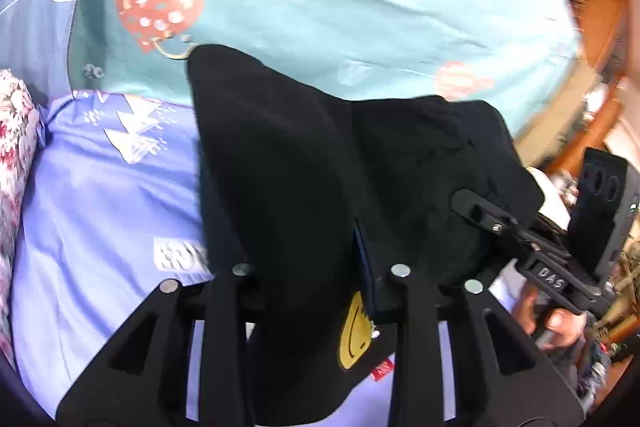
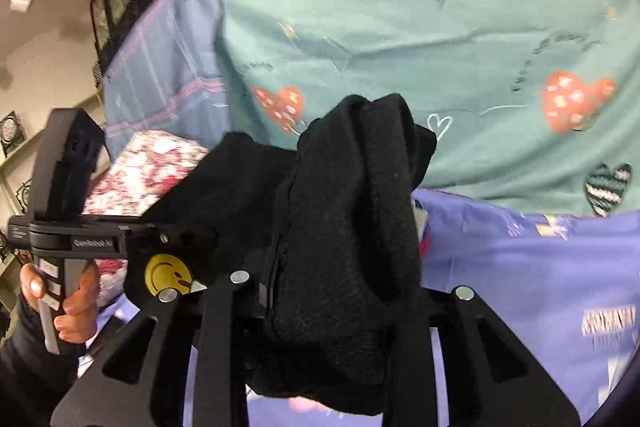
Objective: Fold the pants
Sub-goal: 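Lift the folded black pants with both tools toward the stacked pants, then place the pants on top of the stack and open both tools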
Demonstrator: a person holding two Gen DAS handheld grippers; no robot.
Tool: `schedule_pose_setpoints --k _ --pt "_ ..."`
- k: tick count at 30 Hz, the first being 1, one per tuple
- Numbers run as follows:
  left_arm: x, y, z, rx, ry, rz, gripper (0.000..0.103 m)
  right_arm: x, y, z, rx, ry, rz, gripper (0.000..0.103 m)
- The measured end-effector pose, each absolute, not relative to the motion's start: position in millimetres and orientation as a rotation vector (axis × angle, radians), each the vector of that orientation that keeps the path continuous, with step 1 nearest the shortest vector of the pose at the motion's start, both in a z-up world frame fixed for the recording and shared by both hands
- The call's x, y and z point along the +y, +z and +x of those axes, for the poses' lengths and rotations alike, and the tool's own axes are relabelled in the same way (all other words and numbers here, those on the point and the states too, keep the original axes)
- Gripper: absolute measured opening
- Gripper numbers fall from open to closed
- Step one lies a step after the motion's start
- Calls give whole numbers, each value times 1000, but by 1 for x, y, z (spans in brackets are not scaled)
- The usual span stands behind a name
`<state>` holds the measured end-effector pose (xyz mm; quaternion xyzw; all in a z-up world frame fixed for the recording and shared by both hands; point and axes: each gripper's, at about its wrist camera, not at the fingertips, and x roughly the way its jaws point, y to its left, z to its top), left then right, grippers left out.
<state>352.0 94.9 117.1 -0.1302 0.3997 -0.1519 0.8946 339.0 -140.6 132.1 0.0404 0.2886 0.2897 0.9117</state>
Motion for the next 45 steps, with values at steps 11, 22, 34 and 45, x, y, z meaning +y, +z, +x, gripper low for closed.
schedule_pose_setpoints --k 11,22,34,45 --pt "132 -13 432 936 -114 -326 96 -155 -7 459 780 452 205 92" --pt "91 59 294 722 46 -134 101 -170 78 300 561 332 139 102" --pt "39 -23 165 689 74 -57 101 -162 4 152 492 175 24 102" --pt "45 -33 153 615 79 -33 101 -163 -33 150 525 165 81 102"
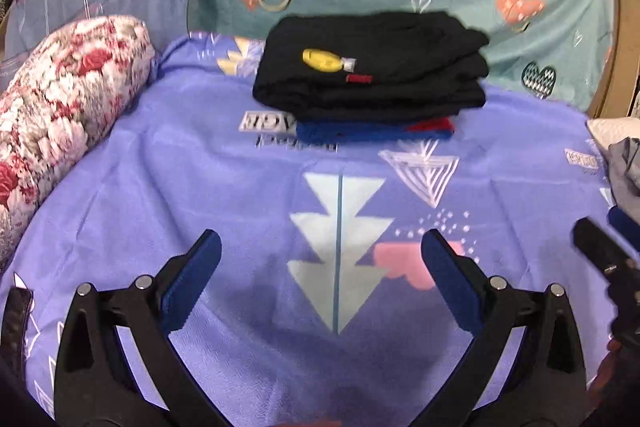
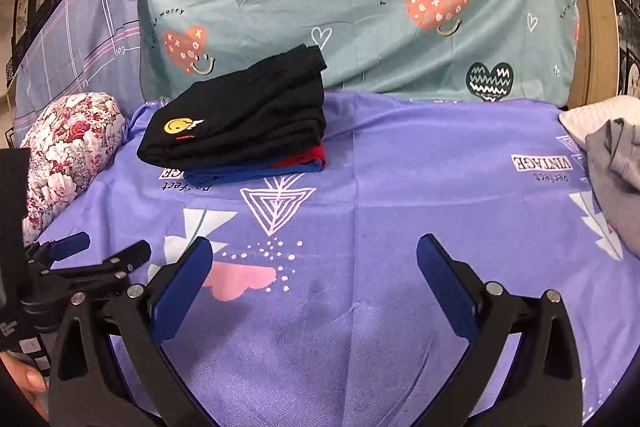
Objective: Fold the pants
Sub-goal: 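Place the pants on top of the stack and open both tools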
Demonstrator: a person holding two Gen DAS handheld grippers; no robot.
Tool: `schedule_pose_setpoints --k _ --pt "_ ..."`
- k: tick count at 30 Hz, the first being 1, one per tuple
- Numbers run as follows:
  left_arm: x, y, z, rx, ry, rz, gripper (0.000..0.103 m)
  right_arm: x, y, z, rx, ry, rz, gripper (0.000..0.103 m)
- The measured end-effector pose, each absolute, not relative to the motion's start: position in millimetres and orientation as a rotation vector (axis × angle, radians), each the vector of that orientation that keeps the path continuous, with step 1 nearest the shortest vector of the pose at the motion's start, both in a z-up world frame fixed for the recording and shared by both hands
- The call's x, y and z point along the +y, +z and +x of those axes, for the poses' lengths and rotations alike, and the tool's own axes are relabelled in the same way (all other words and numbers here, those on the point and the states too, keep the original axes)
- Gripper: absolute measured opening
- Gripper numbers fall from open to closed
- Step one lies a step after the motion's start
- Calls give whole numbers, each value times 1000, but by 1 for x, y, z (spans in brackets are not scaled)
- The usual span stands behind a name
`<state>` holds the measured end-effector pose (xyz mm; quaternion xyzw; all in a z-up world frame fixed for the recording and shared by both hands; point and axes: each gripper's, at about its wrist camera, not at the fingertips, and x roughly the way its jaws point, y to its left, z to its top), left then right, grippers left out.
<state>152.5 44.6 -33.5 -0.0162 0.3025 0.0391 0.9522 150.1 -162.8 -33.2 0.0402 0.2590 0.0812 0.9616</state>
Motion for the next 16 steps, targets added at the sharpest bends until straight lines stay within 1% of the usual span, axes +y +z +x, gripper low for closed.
schedule_pose_setpoints --k 6,16 --pt "38 -28 146 593 69 -4 101 -159 -36 149 543 179 79 102" --pt "40 -34 152 653 52 -50 101 -158 -39 151 568 182 85 102"
